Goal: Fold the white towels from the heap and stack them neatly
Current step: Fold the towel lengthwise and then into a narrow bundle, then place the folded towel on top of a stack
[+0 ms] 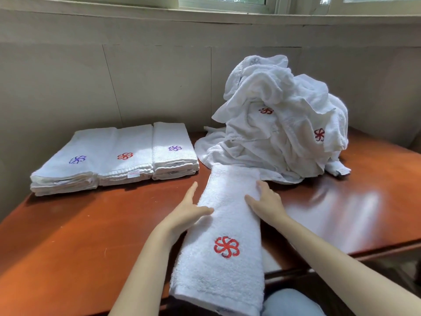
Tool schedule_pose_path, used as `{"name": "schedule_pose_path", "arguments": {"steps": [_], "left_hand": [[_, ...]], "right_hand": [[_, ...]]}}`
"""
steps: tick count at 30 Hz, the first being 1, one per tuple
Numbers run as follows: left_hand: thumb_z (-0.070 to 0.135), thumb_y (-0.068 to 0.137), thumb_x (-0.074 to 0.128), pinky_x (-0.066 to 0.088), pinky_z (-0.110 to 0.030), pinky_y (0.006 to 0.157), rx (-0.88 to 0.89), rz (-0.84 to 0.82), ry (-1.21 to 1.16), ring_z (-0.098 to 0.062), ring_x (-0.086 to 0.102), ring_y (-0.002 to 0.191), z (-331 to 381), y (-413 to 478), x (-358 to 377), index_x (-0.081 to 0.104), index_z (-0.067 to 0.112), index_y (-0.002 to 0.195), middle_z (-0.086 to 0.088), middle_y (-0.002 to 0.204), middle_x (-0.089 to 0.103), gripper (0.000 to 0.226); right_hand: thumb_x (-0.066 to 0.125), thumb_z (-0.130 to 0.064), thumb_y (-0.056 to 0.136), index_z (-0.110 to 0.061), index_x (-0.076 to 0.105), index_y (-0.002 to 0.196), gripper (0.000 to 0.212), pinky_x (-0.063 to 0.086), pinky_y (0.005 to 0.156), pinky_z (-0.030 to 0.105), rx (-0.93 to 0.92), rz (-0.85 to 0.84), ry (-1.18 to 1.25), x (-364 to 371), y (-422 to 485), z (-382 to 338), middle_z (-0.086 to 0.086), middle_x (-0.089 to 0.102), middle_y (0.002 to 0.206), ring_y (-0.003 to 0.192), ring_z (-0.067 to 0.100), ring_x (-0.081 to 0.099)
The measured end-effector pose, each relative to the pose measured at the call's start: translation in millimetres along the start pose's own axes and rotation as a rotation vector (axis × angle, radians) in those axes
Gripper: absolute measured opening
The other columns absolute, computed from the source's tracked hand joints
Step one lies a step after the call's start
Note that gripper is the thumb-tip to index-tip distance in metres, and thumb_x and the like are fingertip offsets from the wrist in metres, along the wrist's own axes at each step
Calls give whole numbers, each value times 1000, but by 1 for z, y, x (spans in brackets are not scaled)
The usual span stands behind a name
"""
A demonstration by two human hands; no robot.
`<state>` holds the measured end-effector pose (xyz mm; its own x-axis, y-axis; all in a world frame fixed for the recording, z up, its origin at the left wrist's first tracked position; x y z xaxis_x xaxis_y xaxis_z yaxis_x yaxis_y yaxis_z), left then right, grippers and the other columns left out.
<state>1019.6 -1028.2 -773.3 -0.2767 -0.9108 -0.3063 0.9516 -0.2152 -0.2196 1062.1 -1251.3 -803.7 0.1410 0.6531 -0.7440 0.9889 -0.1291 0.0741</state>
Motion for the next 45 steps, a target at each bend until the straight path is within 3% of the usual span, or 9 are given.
{"name": "schedule_pose_path", "arguments": {"steps": [4, 10, 15, 20, 25, 30, 35, 40, 45], "left_hand": [[-7, 84, 55, 49, -6, 72, 73, -86, -32, 15, 56, 91, 4, -5, 12, 46, 30, 137, 11, 142, 44, 65], [4, 62, 62, 53, -17, 80, 3, -209, -299, 4, 62, 96, 1, -22, -4, 55, 29, 130, 4, 140, 37, 73], [-12, 72, 63, 51, -13, 74, 38, -110, -353, -9, 33, 136, -2, -39, -27, 48, 24, 139, 9, 153, 28, 77], [-8, 63, 68, 51, -13, 74, 176, 30, -418, 11, 56, 101, 32, -54, -84, 50, 25, 136, 13, 147, 36, 82], [-4, 59, 63, 54, -15, 72, 238, 178, -418, -3, 53, 115, 85, -29, -173, 45, 23, 141, 0, 149, 35, 88], [8, 90, 60, 55, -26, 63, 197, 528, -443, -17, 64, 95, 100, 42, -282, 18, 14, 153, -11, 144, 45, 76], [30, 94, 60, 42, -25, 80, -258, 581, -110, -20, 57, 92, -4, 95, -298, 49, -1, 133, -10, 116, 59, 51], [29, 87, 66, 51, -33, 86, -210, 608, -184, -25, 62, 104, -46, 105, -310, 33, 15, 143, -7, 127, 57, 67], [21, 90, 63, 52, -33, 81, -189, 536, -148, -27, 61, 106, -43, 101, -307, 26, 18, 146, -7, 126, 55, 68]], "right_hand": [[66, -18, 87, -34, 44, 132, 53, 39, 72, 0, -81, -296, 339, -13, -24, -3, -10, 48, 129, 100, -8, 53], [51, 11, 87, -15, 51, 130, 50, 47, 81, 34, 212, -484, 1215, -15, -26, -17, 13, 61, 104, 86, 24, 60], [44, 18, 85, -9, 48, 135, 57, 53, 73, 28, 214, -561, 1155, -10, -28, -51, 14, 61, 112, 90, 24, 62], [46, 17, 85, -8, 40, 142, 62, 56, 73, 24, -25, -624, 973, -30, 2, -138, 8, 55, 129, 89, 13, 70], [48, 14, 84, -4, 35, 144, 65, 42, 105, 40, -188, -677, 1018, -28, 77, -238, 18, 46, 141, 121, 29, 54], [50, 12, 88, -2, 36, 142, 58, 55, 71, 29, -277, -614, 1116, 24, 189, -337, 18, 56, 124, 89, 22, 65], [55, -1, 91, -8, 49, 86, 11, 43, 54, 31, 16, -571, 577, 177, 251, -310, 9, 46, 74, 61, 21, 49], [60, -33, 87, -14, 55, 91, 20, 39, 57, 21, -118, -224, 426, 239, 272, -302, -1, 58, 73, 66, 18, 57], [61, -21, 85, -11, 35, 132, 54, 49, 55, 21, -48, -293, 543, 243, 278, -324, 7, 58, 91, 71, 19, 60]]}}
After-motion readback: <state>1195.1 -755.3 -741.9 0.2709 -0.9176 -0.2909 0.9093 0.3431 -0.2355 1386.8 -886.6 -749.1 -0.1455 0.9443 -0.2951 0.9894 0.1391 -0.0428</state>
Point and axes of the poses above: each hand's wrist, its own y-axis towards the middle knuckle, its own x-axis out of the palm, z = x × y, the point moved 2 cm from there along y, towards the middle knuckle
